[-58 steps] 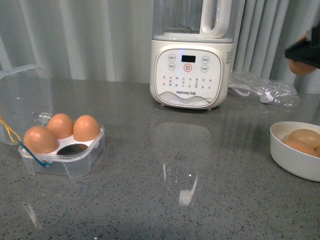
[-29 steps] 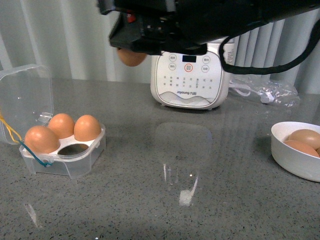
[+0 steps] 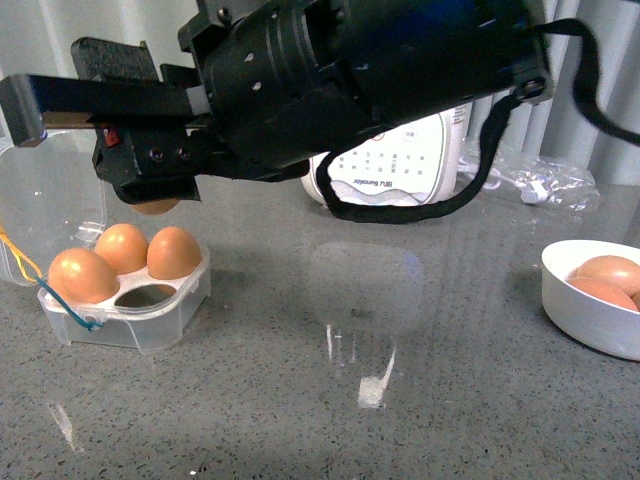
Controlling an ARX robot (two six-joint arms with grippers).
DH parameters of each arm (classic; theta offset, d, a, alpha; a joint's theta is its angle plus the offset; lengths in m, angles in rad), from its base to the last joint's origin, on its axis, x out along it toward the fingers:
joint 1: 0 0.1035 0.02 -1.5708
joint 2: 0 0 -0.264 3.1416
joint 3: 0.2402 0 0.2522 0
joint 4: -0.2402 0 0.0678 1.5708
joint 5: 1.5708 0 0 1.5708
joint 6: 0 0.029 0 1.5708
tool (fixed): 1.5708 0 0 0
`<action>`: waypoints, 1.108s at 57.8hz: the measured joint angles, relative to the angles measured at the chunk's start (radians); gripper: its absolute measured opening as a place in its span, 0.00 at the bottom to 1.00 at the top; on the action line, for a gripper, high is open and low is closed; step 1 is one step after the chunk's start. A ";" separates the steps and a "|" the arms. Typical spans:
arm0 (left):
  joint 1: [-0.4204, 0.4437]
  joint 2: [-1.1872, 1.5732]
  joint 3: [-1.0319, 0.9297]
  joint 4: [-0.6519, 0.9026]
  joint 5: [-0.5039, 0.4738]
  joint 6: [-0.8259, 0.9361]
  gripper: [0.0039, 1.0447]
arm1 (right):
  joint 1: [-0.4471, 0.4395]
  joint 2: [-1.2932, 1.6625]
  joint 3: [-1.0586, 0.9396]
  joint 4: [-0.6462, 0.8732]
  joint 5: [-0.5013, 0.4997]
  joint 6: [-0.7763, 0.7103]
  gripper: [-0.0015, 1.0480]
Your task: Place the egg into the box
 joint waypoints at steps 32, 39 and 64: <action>0.000 0.000 0.000 0.000 0.000 0.000 0.94 | 0.032 0.163 0.178 -0.105 0.032 -0.063 0.41; 0.000 0.000 0.000 0.000 0.000 0.000 0.94 | 0.031 0.169 0.178 -0.104 0.034 -0.063 0.41; 0.000 0.000 0.000 0.000 0.000 0.000 0.94 | 0.025 0.186 0.183 -0.111 0.036 -0.074 0.55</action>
